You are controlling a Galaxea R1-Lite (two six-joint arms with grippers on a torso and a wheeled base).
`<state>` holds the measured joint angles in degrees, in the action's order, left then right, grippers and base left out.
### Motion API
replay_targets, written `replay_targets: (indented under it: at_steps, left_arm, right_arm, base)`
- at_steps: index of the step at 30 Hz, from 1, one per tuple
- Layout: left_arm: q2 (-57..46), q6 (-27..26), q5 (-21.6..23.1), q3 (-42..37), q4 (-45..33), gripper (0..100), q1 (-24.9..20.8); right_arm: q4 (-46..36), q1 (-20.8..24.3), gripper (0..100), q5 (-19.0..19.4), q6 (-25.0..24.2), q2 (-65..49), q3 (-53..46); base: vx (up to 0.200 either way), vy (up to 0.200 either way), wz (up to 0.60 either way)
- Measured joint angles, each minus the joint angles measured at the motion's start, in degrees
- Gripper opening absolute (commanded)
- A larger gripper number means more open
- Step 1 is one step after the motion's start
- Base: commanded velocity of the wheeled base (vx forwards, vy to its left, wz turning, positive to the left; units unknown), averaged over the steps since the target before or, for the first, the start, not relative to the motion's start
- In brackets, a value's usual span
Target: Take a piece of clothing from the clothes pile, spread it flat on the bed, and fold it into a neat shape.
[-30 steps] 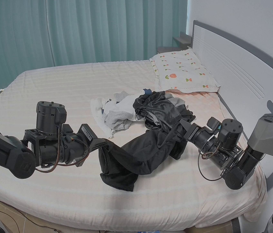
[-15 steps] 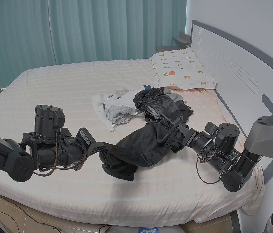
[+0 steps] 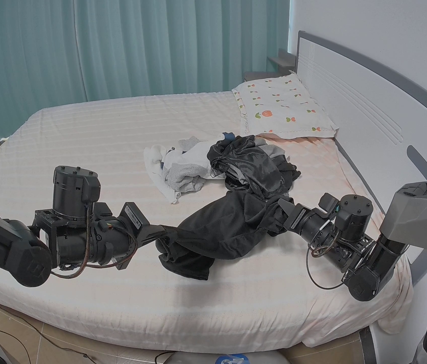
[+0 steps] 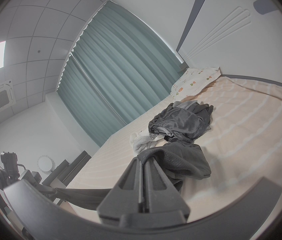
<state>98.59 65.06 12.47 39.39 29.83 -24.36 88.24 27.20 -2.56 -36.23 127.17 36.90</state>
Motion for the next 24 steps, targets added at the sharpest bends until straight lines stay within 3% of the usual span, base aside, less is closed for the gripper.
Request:
replay_targets:
  at_steps: [8, 17, 24]
  left_arm:
    - [0.06, 0.02, 0.48, -0.17, -0.05, 0, -0.12]
    - [0.11, 0.20, 1.10, -0.50, -0.02, 0, -0.15]
    - [0.23, 0.22, 1.13, -0.34, -0.09, 0, -0.20]
  right_arm:
    - [-0.05, 0.06, 0, 0.00, 0.00, 0.01, 0.02]
    - [-0.02, 0.02, 0, 0.02, 0.02, 0.04, 0.02]
    - [-0.02, 0.04, 0, 0.00, 0.02, -0.02, 0.02]
  base:
    - [0.000, 0.000, 0.00]
    - [-0.200, 0.000, 0.00]
    - [0.000, 0.000, 0.00]
